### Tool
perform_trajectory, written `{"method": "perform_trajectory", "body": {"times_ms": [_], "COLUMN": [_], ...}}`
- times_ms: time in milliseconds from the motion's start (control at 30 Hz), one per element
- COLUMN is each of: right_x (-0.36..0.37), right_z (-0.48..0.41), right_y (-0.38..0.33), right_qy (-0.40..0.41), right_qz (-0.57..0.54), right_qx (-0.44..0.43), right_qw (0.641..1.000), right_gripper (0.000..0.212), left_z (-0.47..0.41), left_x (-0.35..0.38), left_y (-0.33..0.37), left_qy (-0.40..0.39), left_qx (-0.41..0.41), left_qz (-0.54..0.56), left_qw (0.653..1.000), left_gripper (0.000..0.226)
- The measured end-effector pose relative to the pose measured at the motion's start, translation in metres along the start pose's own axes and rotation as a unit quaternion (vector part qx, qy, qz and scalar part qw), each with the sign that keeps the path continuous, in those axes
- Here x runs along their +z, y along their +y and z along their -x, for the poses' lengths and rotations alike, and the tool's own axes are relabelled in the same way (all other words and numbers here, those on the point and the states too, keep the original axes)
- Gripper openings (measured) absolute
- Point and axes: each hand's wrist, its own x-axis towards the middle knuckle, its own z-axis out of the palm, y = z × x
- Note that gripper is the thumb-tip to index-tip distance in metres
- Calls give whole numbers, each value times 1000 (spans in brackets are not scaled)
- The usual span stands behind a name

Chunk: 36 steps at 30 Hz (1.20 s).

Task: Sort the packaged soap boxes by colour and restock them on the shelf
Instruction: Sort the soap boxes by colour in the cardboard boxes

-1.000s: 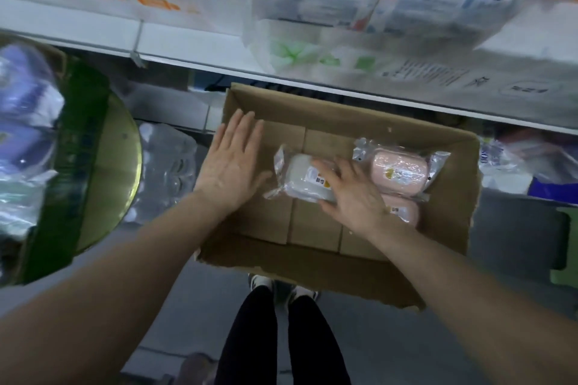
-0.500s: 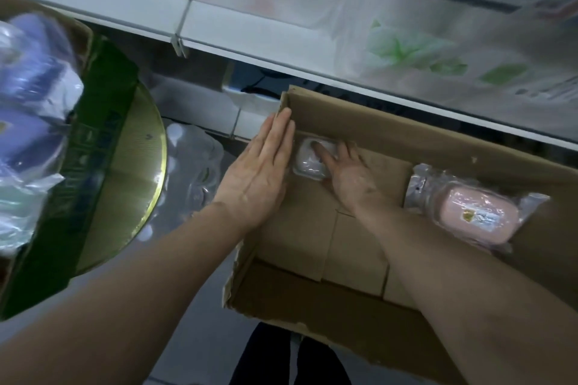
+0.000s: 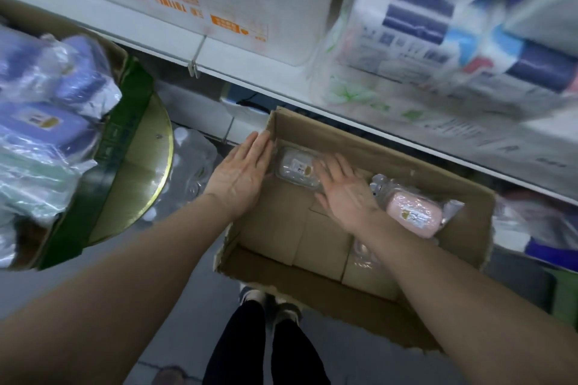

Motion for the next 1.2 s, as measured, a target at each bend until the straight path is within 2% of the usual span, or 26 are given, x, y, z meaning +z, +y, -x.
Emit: {"method": "perform_trajectory", "body": {"times_ms": [133, 333, 667, 967, 1200], "right_x": [-61, -146, -231, -259, -260], "right_z": [40, 85, 94, 28, -52], "right_y": [-4, -29, -116, -243, -354], "right_qy": [20, 86, 130, 139, 106], "right_qz": [31, 69, 114, 122, 109], "right_qx": [-18, -60, -170, -256, -232], "right_qw": [999, 992, 970, 949, 961], "right_gripper": [68, 66, 65, 67, 64], "left_z": [35, 111, 231, 308, 334], "left_x": [-42, -109, -167, -153, -124], "left_y": [5, 5, -38, -145, -279], "left_qy": [-6, 71, 184, 189, 152], "left_qx": [-36, -59, -113, -197, -212], "left_qz": [24, 57, 75, 94, 133], "left_qw": [999, 994, 974, 957, 956], "left_gripper": [68, 45, 41, 44, 51]}}
